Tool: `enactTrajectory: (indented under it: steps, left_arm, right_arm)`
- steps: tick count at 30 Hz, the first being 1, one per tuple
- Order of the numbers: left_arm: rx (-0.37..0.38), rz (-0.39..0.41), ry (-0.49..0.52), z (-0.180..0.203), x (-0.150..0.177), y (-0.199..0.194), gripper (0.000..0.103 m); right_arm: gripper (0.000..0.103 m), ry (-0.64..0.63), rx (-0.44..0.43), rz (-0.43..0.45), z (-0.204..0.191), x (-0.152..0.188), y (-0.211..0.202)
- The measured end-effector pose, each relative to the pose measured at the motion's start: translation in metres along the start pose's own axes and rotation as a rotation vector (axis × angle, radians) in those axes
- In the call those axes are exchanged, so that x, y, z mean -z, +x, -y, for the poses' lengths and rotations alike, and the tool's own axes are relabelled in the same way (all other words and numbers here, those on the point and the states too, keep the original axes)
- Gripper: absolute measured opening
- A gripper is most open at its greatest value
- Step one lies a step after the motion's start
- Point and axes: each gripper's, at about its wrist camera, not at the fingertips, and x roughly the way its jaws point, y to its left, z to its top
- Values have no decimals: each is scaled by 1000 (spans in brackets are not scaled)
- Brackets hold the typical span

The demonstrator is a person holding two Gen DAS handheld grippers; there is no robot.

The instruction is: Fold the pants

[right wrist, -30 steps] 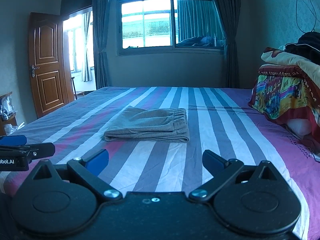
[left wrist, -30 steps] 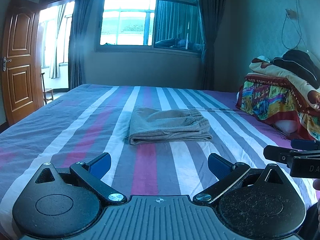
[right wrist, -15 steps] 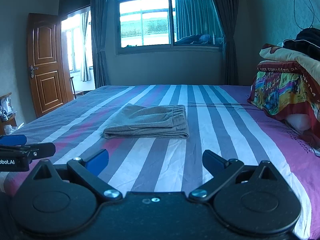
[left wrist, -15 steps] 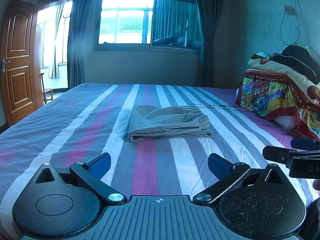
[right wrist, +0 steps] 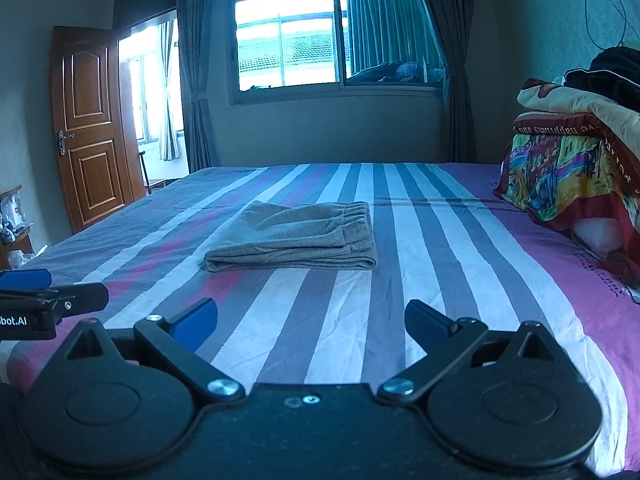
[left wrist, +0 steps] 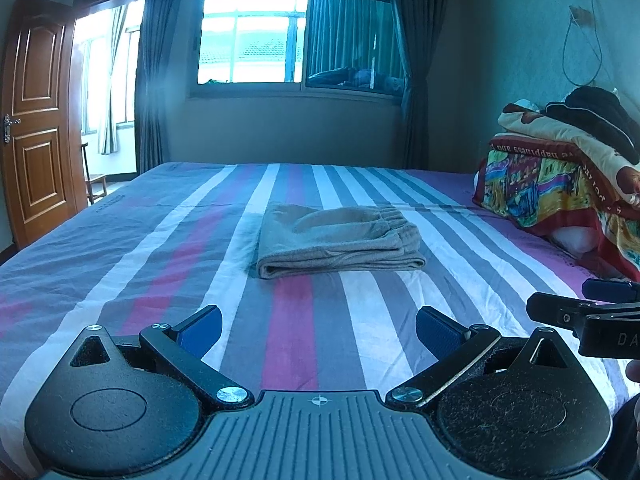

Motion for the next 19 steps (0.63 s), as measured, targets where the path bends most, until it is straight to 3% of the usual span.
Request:
enactTrajectory:
  steps: [19]
  left_arm:
    - [41, 7, 29, 3, 6, 1, 102]
  right_arm:
    - [100, 1, 2, -7, 1, 0, 2]
